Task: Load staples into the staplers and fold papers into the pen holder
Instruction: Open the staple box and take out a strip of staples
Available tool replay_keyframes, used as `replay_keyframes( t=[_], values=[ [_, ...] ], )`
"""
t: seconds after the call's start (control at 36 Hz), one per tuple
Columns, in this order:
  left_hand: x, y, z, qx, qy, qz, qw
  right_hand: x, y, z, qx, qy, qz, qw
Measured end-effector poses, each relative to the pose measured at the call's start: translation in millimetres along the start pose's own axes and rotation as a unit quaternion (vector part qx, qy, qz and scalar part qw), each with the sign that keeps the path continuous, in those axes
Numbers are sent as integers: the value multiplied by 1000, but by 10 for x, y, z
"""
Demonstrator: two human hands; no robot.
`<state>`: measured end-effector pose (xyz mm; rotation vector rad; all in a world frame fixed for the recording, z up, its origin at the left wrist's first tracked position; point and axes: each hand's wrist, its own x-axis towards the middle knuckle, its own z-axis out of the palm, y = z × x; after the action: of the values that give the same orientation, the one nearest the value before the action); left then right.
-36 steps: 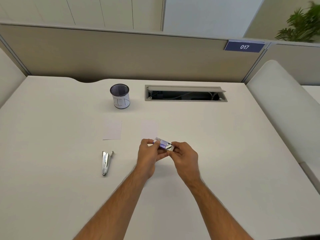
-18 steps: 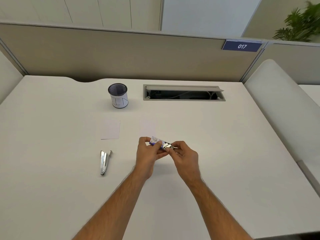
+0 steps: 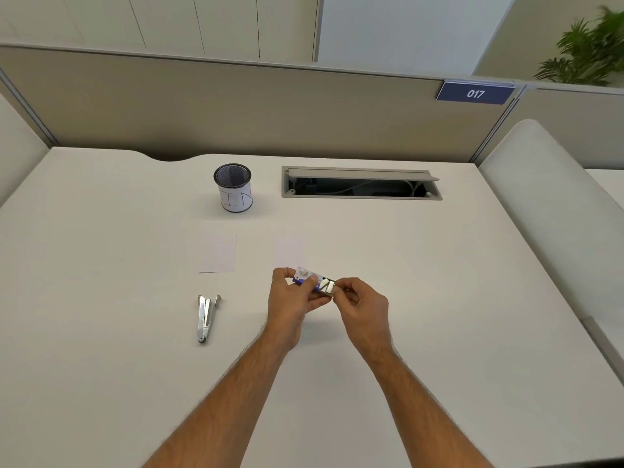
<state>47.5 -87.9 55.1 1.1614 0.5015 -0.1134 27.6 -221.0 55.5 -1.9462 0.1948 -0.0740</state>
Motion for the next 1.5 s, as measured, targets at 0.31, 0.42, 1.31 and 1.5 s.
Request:
replay_keyframes(
  t=[0.31,0.42,1.31,1.5],
  values=[
    [-16,-10,-2,8,2,-2,1000,55,11,25,4,-6,-4,1000],
    [-9,2,2,8,3,1,1000,71,13,22,-2,-21,-5,1000],
    [52,-11,-33,7,2,-7,1000,251,-56,-117,146,-18,86,985],
    [73,-4,-27,5,0,-8,1000,253,-33,-93,20,-9,17,1000]
  ],
)
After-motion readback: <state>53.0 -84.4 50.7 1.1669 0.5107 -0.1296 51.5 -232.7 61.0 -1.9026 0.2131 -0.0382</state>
